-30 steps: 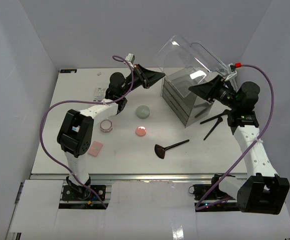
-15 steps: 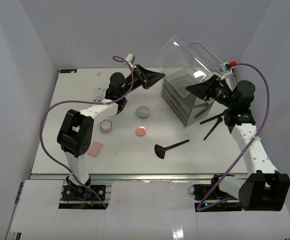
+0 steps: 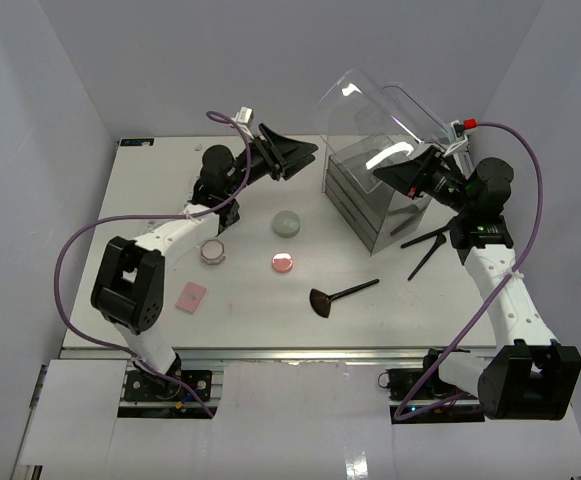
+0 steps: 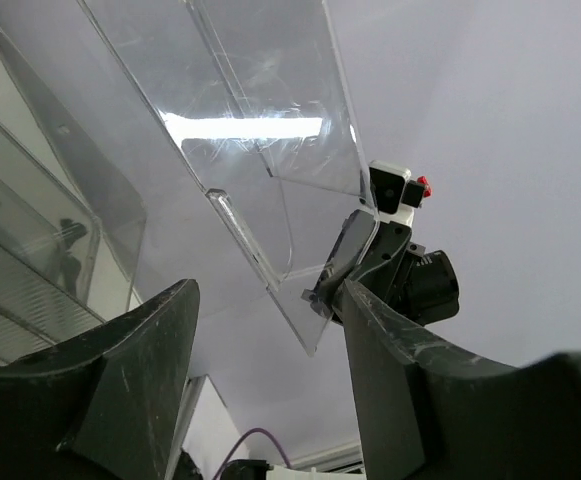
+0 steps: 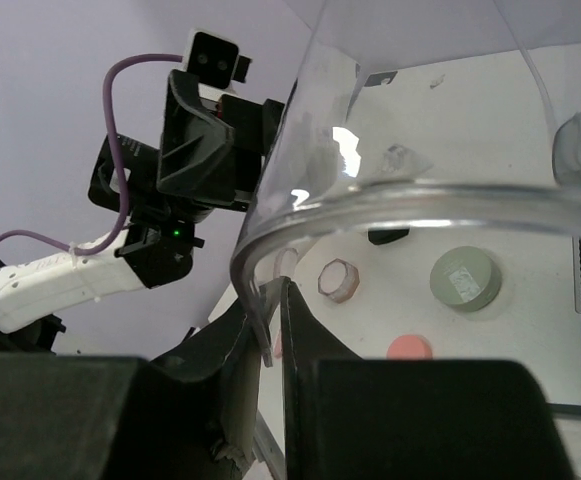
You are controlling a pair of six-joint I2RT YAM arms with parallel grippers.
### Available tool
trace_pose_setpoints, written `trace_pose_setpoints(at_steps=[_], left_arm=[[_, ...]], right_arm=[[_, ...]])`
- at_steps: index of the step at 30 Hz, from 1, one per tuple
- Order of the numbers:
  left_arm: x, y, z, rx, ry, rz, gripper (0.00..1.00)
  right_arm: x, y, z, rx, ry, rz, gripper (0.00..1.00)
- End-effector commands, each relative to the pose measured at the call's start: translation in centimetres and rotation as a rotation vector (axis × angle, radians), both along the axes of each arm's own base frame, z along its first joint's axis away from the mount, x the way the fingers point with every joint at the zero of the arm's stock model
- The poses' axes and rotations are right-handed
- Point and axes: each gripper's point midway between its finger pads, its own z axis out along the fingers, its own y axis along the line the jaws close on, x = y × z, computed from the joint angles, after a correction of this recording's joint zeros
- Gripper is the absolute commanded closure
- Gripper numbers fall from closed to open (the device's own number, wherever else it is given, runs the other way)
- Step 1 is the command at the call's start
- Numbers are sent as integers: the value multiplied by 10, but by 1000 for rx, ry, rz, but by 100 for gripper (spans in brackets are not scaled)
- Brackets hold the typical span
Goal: Organize the makeup
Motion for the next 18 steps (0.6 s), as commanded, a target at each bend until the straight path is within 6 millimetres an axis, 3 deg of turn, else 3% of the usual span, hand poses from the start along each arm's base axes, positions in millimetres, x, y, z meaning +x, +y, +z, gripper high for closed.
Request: trace_pose_setpoints(at_steps=[1,2,6,7,9,10,15,18], left_arm=[[-14,42,22,115,-161,113,25],[-19,49,22,151,-195,134,24],[-23,67,-32,360,-165,205,21],[-21,71,-38,401,-185,225,19],[-17,79,-72,531,-133,243,4],[-13,84,-89,590,-102,258,2],[7,95,-135,809,-82,300,2],[18,91,-174,961,-49,285,2]], right_arm=[[-5,0,39,9,-137,-3,87],[-6,1,40,9,-143,0,87],[-10,1,50,11,-167,6,87],[-11,1,52,12,-170,7,87],[-12,1,55,14,-176,9,87],[-12,1,56,15,-177,9,87],[-12,1,53,17,-166,13,87],[-11,1,51,16,-161,13,87]])
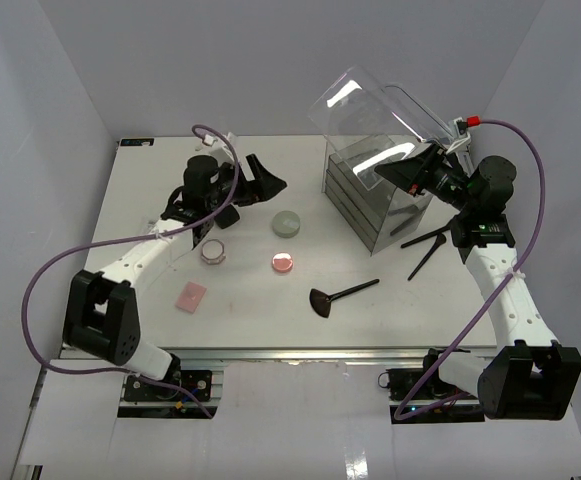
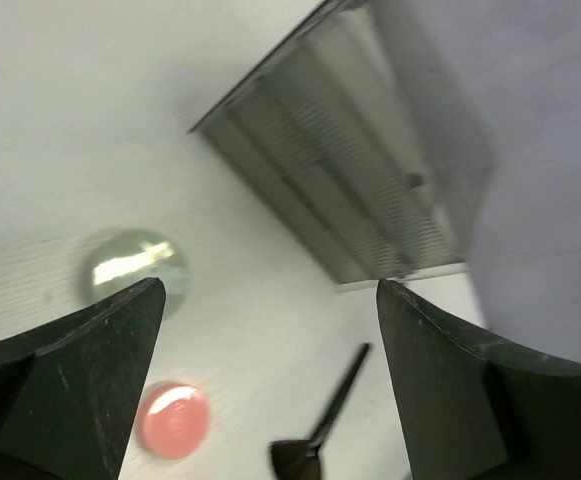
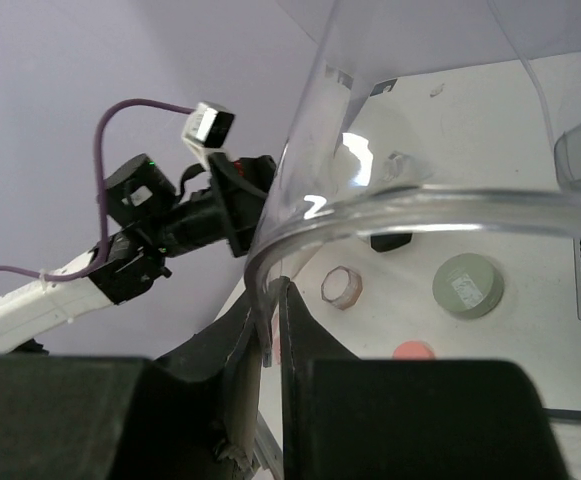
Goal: Organize the makeup
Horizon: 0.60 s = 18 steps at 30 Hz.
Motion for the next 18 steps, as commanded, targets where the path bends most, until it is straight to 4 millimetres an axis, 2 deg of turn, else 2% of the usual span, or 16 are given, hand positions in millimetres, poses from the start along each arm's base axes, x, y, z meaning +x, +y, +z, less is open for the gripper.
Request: trace_pose_setpoints(at_steps=[1,8,13,18], left_arm=[[14,6,-55,305,36,35,2],[33,-6,-113,507,50,21,2],[45,-18,-128,543,43,-1,2],[48,-28,-143,568,54,-27,2]], right_arm=[[-11,2,42,5,-153,18,87],[-11,2,37,0,-139,18,87],[-12,2,36,-1,-135,20,86],[-12,2,34,-3,-130,22,86]])
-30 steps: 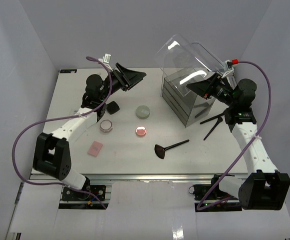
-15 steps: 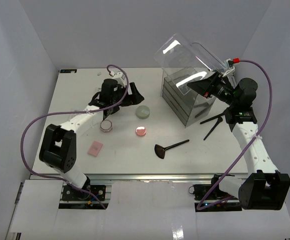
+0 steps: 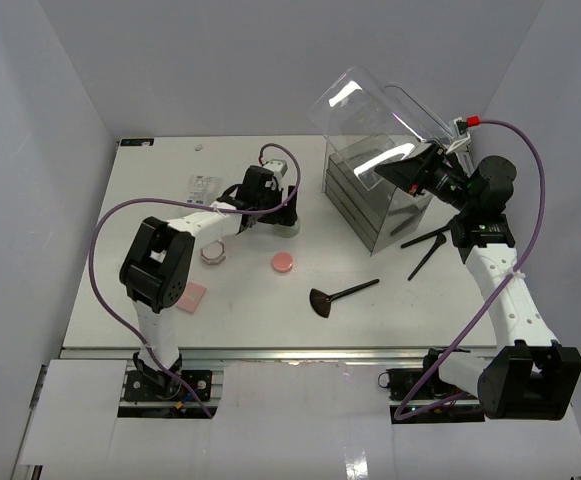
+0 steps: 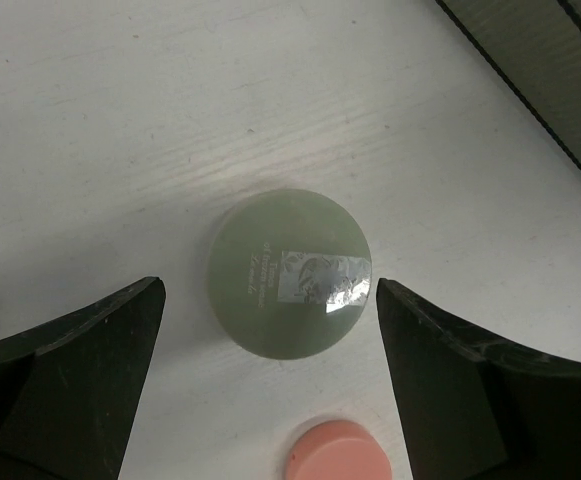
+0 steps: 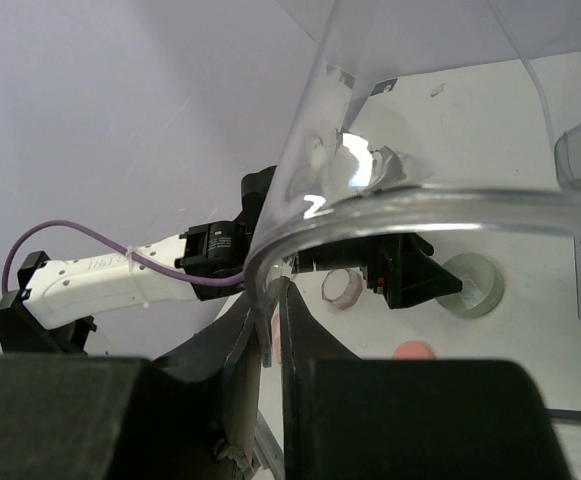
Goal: Organize the makeup
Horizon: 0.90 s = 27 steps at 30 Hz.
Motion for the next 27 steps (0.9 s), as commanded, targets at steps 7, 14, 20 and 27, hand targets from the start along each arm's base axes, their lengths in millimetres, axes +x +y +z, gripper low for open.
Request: trace_pose_setpoints(at_steps=[7,14,20,27], left_arm=[[13,-15,-2,72,-47,-30,2],[10,-21,-11,95,-36,-39,5],[11,-16,-19,137,-31,3,24],[6,-20,1,69,-53,13,64]], right_arm=[[-13,2,33,-4,-131,22,86],[-13,2,31,-6,-129,19,86],[-14,2,31,-6,-130,22,86],[-16,2,31,-6,-131,22,86]])
